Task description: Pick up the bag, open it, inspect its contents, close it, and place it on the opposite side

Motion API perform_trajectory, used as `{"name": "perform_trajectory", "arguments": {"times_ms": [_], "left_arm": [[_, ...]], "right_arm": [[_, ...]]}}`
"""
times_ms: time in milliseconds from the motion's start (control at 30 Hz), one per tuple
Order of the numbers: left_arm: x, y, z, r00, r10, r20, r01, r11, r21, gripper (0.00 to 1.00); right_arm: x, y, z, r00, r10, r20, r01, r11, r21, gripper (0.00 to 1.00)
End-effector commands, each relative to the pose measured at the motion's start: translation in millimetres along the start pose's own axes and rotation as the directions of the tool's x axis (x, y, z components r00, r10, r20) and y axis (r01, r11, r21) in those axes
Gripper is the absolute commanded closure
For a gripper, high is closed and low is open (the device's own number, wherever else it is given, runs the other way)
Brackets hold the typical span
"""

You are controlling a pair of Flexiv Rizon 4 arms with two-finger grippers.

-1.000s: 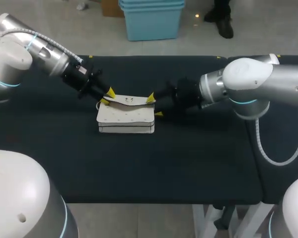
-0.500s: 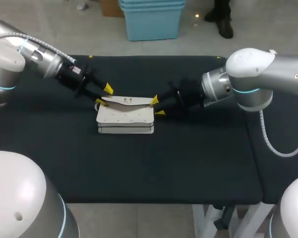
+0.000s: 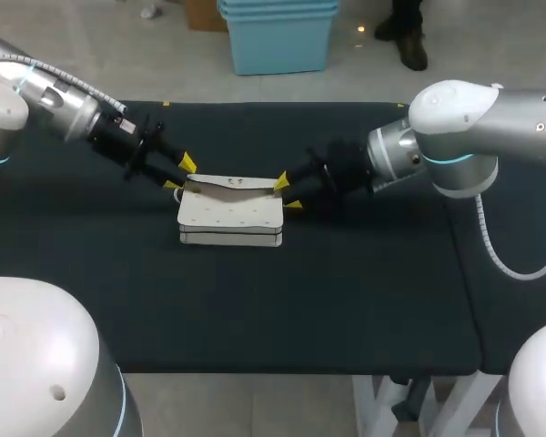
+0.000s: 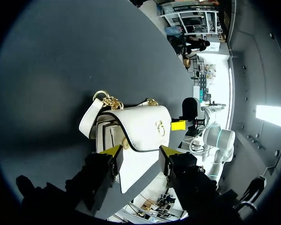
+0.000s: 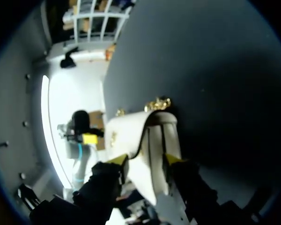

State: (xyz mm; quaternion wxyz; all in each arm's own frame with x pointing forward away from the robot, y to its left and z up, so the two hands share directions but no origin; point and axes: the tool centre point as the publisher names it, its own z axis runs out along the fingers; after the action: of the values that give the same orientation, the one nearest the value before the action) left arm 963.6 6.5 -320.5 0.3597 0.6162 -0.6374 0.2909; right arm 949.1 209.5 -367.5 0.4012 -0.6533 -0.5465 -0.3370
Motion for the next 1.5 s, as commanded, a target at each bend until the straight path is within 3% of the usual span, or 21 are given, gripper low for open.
{"name": "perform_trajectory", "arguments": {"times_ms": [33, 133, 167, 533, 867, 1067, 1133, 1167, 1233, 1367, 1500], "left_arm": [[-5.1, 11, 0, 1.000, -0.015, -0.002, 0.015, 0.999, 0.041, 0.34], [-9.8, 12, 0, 0.999, -0.038, -0.003, 0.038, 0.999, 0.040, 0.15], [-10.8, 12, -1, 0.999, -0.040, -0.003, 0.040, 0.998, 0.039, 0.15], [-21.3, 1, 12, 0.995, -0.083, -0.061, 0.084, 0.996, 0.025, 0.24], [-14.0, -9, 17, 0.994, -0.061, -0.086, 0.064, 0.997, 0.032, 0.22], [-13.9, -16, 19, 0.994, -0.061, -0.095, 0.065, 0.997, 0.039, 0.26], [-15.5, -19, 21, 0.993, -0.067, -0.102, 0.071, 0.997, 0.037, 0.26], [-16.3, -21, 21, 0.992, -0.070, -0.106, 0.074, 0.997, 0.036, 0.26], [-17.5, -24, 23, 0.991, -0.073, -0.109, 0.077, 0.996, 0.034, 0.27], [-18.2, -30, 25, 0.991, -0.077, -0.113, 0.080, 0.996, 0.029, 0.29], [-20.0, -34, 27, 0.990, -0.080, -0.114, 0.084, 0.996, 0.028, 0.33]], "right_arm": [[1.3, -1.5, -1, 1.000, -0.004, 0.004, 0.004, 1.000, -0.005, 0.55], [1.4, -1.5, -2, 1.000, -0.006, 0.006, 0.006, 1.000, -0.006, 0.55], [1.5, -1.5, -2, 1.000, -0.007, 0.007, 0.007, 1.000, -0.006, 0.55], [4.7, -1.2, 2, 1.000, -0.014, 0.012, 0.014, 1.000, -0.004, 0.55], [5.6, 0.7, 1, 1.000, 0.007, -0.007, -0.007, 1.000, -0.015, 0.55], [6.6, 2.5, 6, 1.000, 0.027, -0.013, -0.027, 1.000, -0.011, 0.54], [7.0, 2.1, 9, 0.999, 0.036, -0.017, -0.036, 0.999, -0.004, 0.51], [7.3, 1.8, 11, 0.999, 0.040, -0.019, -0.040, 0.999, -0.001, 0.42], [8.1, 2.1, 14, 0.999, 0.046, -0.023, -0.046, 0.999, 0.000, 0.39], [11.7, 2.9, 17, 0.998, 0.048, -0.032, -0.048, 0.999, 0.002, 0.40], [10.4, 3.2, 20, 0.998, 0.055, -0.037, -0.054, 0.998, 0.008, 0.51]]}}
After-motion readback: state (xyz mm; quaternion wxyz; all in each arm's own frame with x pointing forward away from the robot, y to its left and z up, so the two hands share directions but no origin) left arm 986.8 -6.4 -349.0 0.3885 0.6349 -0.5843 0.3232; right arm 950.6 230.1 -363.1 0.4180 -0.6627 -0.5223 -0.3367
